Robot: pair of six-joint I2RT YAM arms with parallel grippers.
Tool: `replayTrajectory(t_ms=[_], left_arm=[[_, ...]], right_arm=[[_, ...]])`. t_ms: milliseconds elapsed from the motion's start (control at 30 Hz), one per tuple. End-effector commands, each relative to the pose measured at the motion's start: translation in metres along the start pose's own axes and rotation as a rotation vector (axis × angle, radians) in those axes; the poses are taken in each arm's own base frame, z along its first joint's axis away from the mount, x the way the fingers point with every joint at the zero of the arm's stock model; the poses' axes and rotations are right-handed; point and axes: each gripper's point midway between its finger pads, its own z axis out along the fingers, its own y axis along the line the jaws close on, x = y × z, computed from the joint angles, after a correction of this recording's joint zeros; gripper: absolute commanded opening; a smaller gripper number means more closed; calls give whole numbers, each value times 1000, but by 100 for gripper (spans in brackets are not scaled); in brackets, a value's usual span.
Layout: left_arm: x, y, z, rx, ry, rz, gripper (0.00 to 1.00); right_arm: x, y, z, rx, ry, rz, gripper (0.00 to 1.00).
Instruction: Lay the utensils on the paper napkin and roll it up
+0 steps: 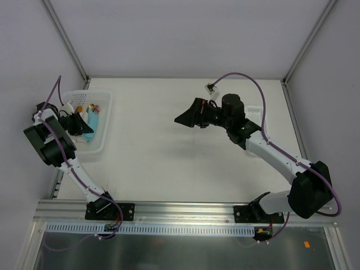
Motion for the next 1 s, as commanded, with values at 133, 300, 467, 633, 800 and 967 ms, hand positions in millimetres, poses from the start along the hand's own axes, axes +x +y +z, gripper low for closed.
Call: replayTrajectory(t_ms=[133,300,467,633,800,967], left_arm=[[13,15,9,-59,35,-44,0],[12,21,9,-99,32,-50,7],[6,22,3,-130,14,-39,24],[-4,16,-7,-142,-22,-12,33],[-17,5,-20,-140,-67,28,37],[-24,-5,-30,-144,-97,72,45]], right_arm=[[-7,6,0,-46,-17,-2,99],[-9,5,-1,-47,-18,3,99],[-10,6,-1,-50,-16,6,99],[-10,6,-1,-51,-17,7,99],[-11,7,-1,-57,-17,9,99],[-11,8,-1,-62,-20,6,99]])
